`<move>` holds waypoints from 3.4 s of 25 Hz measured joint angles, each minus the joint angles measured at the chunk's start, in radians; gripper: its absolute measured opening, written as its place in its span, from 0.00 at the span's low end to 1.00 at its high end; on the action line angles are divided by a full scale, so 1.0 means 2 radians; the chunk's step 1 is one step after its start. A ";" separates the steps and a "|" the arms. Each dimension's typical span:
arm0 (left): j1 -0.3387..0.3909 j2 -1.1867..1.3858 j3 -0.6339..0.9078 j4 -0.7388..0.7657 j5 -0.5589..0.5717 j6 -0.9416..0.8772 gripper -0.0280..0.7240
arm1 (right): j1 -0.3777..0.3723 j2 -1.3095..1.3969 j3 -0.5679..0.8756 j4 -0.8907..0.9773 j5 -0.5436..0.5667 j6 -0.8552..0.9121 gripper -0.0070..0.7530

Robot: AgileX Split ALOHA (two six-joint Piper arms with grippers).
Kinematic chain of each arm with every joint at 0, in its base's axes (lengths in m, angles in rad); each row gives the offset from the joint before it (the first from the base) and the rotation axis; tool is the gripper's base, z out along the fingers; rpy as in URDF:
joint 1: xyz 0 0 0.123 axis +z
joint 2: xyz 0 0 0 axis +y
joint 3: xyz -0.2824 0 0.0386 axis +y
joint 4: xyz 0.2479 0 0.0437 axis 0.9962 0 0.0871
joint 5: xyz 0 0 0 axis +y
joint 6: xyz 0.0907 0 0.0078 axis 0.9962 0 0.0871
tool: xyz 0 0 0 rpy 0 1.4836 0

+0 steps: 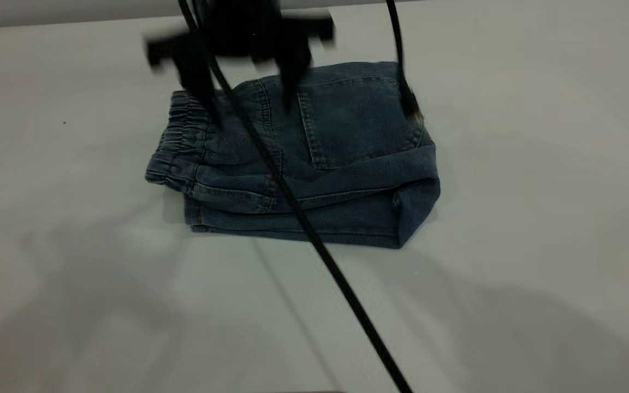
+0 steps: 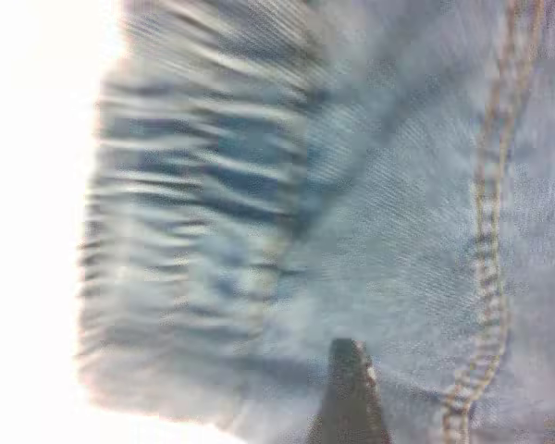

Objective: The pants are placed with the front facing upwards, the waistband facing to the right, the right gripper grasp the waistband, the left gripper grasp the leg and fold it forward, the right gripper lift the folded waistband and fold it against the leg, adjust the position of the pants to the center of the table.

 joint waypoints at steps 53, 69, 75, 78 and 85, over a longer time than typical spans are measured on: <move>0.000 -0.345 0.363 0.101 0.256 -0.158 0.62 | 0.001 -0.978 0.885 0.056 -0.038 -0.255 0.62; 0.000 -0.367 0.374 0.138 0.235 -0.240 0.62 | 0.001 -1.076 0.905 0.057 -0.054 -0.242 0.62; 0.000 -0.367 0.374 0.139 0.235 -0.241 0.62 | 0.001 -1.076 0.905 0.057 -0.053 -0.242 0.62; 0.000 -0.367 0.374 0.139 0.235 -0.241 0.62 | 0.001 -1.076 0.905 0.057 -0.053 -0.242 0.62; 0.000 -0.367 0.374 0.139 0.235 -0.241 0.62 | 0.001 -1.076 0.905 0.057 -0.053 -0.242 0.62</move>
